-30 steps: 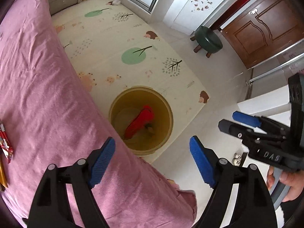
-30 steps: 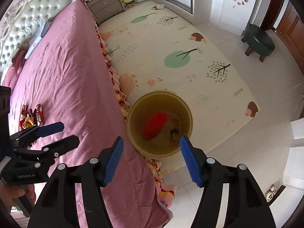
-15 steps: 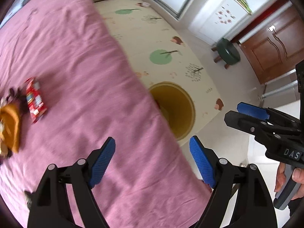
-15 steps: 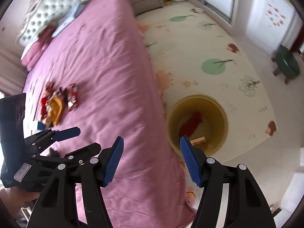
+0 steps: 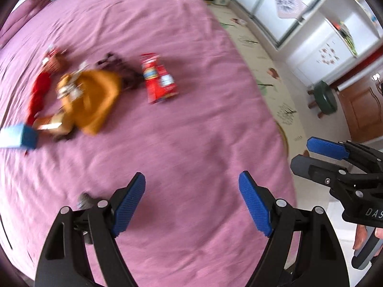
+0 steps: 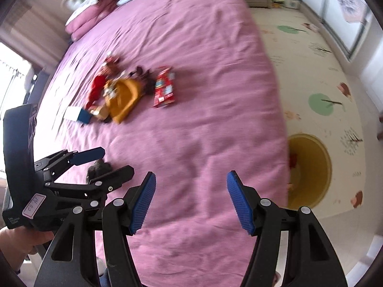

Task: Collect trash
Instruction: 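Return to the bed and grasp the dark knit sock with left tool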

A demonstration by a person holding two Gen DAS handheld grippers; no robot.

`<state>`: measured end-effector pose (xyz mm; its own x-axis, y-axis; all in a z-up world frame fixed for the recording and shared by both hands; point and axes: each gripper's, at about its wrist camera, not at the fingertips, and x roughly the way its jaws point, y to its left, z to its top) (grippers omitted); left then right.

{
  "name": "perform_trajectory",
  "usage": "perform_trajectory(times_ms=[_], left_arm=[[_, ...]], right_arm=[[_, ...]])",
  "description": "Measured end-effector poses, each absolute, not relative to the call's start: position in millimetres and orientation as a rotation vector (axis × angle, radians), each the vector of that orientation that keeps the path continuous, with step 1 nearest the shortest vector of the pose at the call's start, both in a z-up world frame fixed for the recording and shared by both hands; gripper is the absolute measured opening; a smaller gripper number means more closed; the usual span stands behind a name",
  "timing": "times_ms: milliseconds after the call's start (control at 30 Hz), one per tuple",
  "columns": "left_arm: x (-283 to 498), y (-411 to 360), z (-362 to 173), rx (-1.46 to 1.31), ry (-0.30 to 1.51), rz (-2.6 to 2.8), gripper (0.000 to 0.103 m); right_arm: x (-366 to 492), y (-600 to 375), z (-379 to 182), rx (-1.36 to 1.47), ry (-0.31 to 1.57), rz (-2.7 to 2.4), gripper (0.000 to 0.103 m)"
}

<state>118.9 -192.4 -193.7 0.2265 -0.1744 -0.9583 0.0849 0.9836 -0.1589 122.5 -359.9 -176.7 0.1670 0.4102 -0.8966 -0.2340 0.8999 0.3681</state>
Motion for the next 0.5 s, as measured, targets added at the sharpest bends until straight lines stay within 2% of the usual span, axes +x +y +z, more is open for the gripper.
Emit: perform_trajectory(times_ms=[500], left_arm=[[75.4,-88.3,-229.2,-0.168,1.384,-0.001,0.080]], right_arm=[[115.7,-261.8,-202.6,0.027,1.392,0.587,0.061]])
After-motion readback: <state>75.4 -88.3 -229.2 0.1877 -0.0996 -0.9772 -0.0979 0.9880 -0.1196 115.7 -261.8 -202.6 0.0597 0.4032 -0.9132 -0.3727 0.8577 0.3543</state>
